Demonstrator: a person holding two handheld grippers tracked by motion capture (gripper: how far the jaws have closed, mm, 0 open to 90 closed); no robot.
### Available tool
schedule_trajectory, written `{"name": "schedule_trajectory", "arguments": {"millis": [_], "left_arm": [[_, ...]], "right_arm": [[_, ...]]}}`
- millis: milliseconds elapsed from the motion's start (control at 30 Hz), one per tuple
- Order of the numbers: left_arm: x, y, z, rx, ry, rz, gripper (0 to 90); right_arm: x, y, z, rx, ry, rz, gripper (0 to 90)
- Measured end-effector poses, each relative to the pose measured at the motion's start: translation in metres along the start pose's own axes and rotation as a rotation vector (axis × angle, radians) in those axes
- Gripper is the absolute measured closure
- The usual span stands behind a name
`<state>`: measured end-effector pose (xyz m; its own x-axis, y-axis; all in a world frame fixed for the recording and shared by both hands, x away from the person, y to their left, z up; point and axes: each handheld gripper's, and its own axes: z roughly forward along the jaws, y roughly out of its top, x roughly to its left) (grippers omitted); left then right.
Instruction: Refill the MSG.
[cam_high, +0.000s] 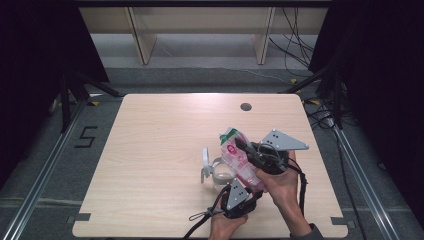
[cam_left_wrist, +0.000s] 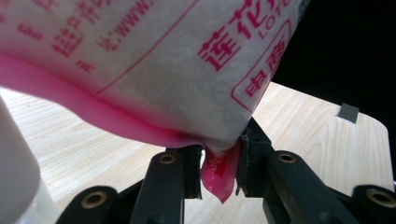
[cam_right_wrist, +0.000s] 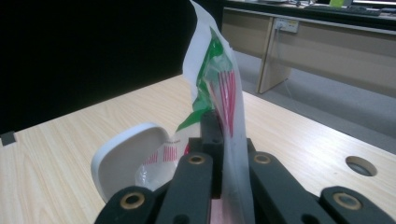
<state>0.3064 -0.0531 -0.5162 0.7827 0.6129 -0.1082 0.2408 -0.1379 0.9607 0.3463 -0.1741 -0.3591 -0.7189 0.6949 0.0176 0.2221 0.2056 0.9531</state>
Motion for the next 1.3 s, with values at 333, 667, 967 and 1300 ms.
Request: {"name": "schedule_trajectory", "arguments": {"millis": [333,667,967,1300], "left_arm": [[0.001,0.0,0.001,-0.011,0.001,-0.003,74.4],[0.0,0.001,0.004,-0.017,-0.004,-0.009,74.6],[-0.002,0.001,0.008,-0.018,-0.008,-0.013,74.9],[-0.003,0.001,0.012,-0.028,-0.011,-0.01,75.1]], "right_arm": [[0.003,0.002,0.012,0.002,-0.01,-0.059,90.0],[0.003,0.002,0.014,0.0,-0.004,-0.047,90.0],[0.005,0.002,0.02,0.024,-0.035,-0.093,90.0],[0.007,0.002,0.023,0.046,-0.028,-0.09,90.0]]}}
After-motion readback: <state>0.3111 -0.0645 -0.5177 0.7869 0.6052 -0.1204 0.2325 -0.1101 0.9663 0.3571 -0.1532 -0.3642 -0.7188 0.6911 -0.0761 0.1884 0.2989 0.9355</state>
